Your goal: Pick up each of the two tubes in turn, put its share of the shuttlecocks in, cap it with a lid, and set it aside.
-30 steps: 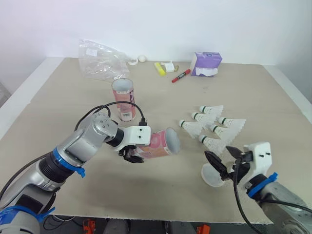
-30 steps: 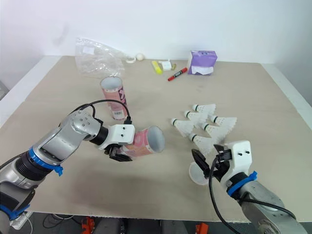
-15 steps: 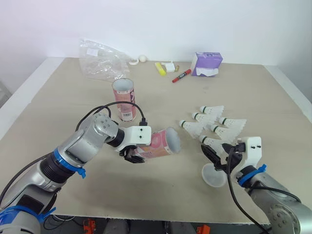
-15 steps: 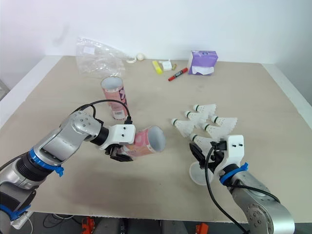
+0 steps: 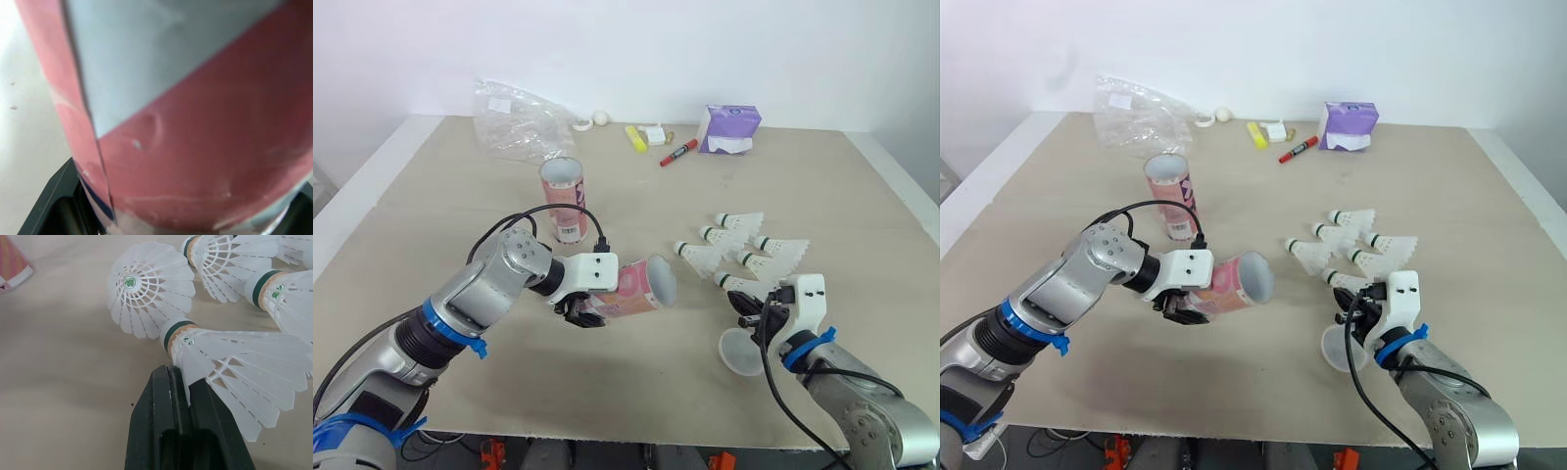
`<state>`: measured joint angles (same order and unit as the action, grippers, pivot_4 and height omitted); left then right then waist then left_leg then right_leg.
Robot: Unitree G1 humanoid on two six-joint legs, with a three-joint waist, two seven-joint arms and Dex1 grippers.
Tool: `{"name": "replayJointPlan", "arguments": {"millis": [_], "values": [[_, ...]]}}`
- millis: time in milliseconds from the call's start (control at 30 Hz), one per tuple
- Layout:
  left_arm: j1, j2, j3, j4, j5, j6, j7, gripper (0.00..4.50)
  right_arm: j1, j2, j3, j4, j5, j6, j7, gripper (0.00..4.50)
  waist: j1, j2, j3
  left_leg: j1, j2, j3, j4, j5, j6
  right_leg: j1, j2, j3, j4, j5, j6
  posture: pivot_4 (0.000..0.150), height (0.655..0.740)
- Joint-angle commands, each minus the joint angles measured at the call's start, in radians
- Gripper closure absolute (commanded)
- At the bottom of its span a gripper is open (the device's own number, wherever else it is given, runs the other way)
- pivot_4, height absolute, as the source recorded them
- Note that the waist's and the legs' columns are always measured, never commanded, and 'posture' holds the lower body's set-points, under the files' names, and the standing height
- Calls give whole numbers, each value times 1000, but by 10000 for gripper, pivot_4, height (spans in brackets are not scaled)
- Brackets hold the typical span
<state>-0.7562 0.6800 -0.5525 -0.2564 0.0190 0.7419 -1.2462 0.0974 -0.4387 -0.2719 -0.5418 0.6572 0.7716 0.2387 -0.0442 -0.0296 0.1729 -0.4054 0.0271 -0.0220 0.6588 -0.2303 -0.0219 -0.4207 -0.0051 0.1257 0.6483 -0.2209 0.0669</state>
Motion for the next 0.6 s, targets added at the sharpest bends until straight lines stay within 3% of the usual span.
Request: {"name": "replayJointPlan", "arguments": {"millis": [33,133,267,333,367,467,600], "values": [[7,-14,-10,-4,-1,-10,15,12863,-2,-30,-14,-53,1,-35,44,44611,0,0,0,0,0,0,0,0,0,0,0,0,0,0,0,1500,7400],[4,-17,-10,13,1,-19,15,12863,14,-84,-54,-133,40,-31,100,44611,0,1,0,0,-1,0,0,0,0,0,0,0,0,0,0,1500,7400],[-3,-22,-9,39,1,-33,12,12863,25,-248,-153,-233,77,-72,262,44611,1,3,0,0,-2,0,1,0,0,1,-1,1,0,-1,1,1500,7400],[-8,-31,-10,56,-6,-32,5,12863,2,-385,-203,-276,52,-171,443,44611,1,2,-1,2,-1,-5,2,0,0,5,1,-1,-1,-1,1,1500,7400],[-8,-34,-10,60,-11,-25,-1,12863,-10,-434,-208,-289,36,-204,504,44611,1,9,1,2,-1,-5,3,0,0,5,1,-1,-1,-1,1,1500,7400],[-7,-27,-21,57,-12,-11,-21,12863,-43,-521,-162,-297,-12,-272,583,44611,-1,9,1,3,-5,-4,6,1,1,7,-1,2,-1,0,3,1500,7400],[-8,-29,-23,54,-5,2,-16,12863,-137,-547,-55,-296,-50,-306,586,44611,-1,5,0,3,-5,-7,6,1,1,9,0,0,-2,-1,3,1500,7400]]}}
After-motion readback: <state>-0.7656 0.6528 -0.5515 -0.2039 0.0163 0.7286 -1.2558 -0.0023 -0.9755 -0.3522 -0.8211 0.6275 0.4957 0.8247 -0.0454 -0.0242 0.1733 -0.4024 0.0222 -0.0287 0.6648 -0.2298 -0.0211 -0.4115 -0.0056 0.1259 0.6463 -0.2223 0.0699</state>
